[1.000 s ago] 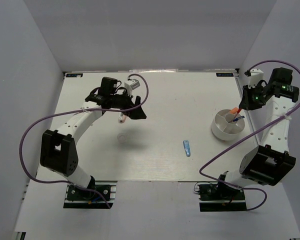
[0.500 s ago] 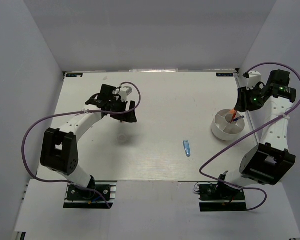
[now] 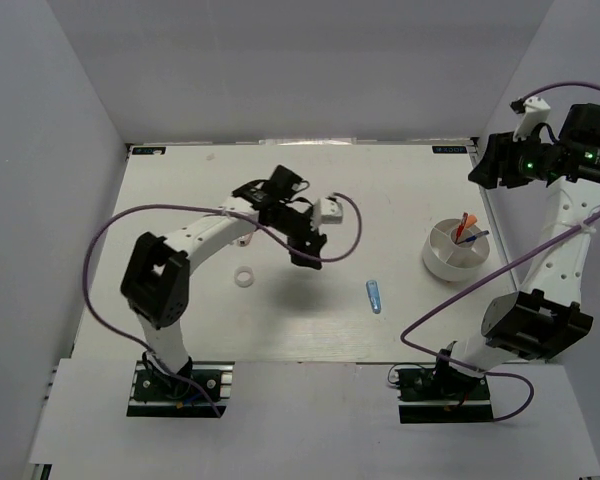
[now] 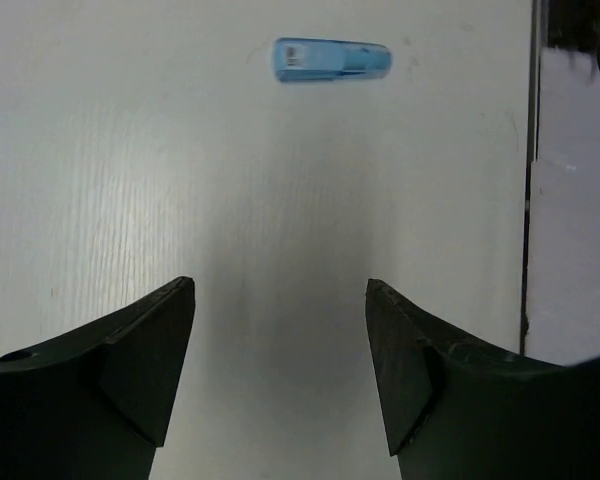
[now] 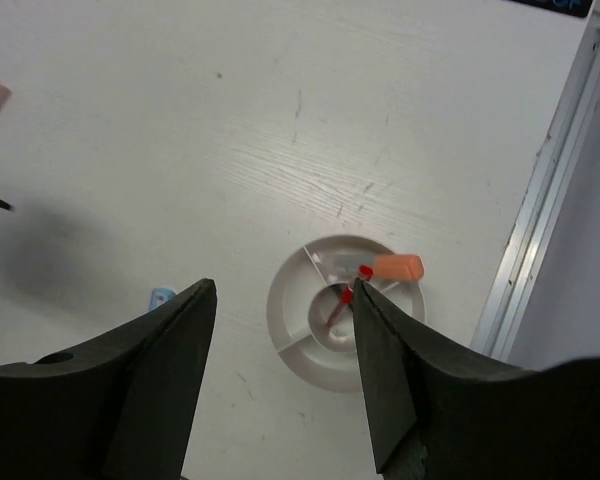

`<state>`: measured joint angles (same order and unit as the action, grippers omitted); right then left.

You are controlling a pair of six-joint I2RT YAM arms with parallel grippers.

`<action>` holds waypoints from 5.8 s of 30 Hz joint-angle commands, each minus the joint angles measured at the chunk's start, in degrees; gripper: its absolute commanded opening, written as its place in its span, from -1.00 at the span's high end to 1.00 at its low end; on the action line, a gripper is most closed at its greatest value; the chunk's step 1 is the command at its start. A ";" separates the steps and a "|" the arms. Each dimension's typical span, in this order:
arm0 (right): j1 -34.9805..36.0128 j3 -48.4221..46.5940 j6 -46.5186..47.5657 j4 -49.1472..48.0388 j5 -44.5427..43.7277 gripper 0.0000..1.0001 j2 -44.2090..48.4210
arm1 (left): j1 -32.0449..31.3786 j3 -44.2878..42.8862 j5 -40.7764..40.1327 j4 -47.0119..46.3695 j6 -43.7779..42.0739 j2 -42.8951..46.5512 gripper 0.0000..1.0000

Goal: Sort the stationery into containers
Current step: Grab a piece of stationery with the left arm, then pass the stationery from the left arm to the right, then place the stationery into the container

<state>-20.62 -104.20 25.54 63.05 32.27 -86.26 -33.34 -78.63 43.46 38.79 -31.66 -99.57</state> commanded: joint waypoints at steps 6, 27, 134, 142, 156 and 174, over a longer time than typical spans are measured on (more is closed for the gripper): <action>-0.30 -5.75 -9.01 1.82 8.77 -0.26 -0.67 | -13.67 -23.02 3.38 17.11 -40.12 -17.82 -0.74; -0.30 -1.36 -9.02 1.73 10.53 -0.28 2.67 | -23.35 -36.87 -2.94 24.70 -56.94 -35.87 -0.67; 29.94 17.90 -28.70 -8.90 25.12 0.49 -5.24 | -15.08 -2.58 -22.19 -28.94 21.20 6.23 1.00; 28.71 16.83 -27.65 -7.94 22.58 1.00 -3.39 | -15.08 0.67 -20.80 -29.56 25.06 9.91 -0.96; 13.60 -7.31 -11.31 1.80 -10.37 1.00 2.15 | 1.87 -7.49 -15.43 -14.19 39.22 11.07 -0.96; -2.67 0.92 -4.53 5.43 -26.56 1.00 5.05 | 9.88 -4.95 -6.73 -14.97 41.41 9.04 -0.96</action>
<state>-22.63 -105.67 22.13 71.53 6.48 -83.46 -24.21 -84.03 33.82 23.99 8.84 -93.27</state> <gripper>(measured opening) 0.211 0.981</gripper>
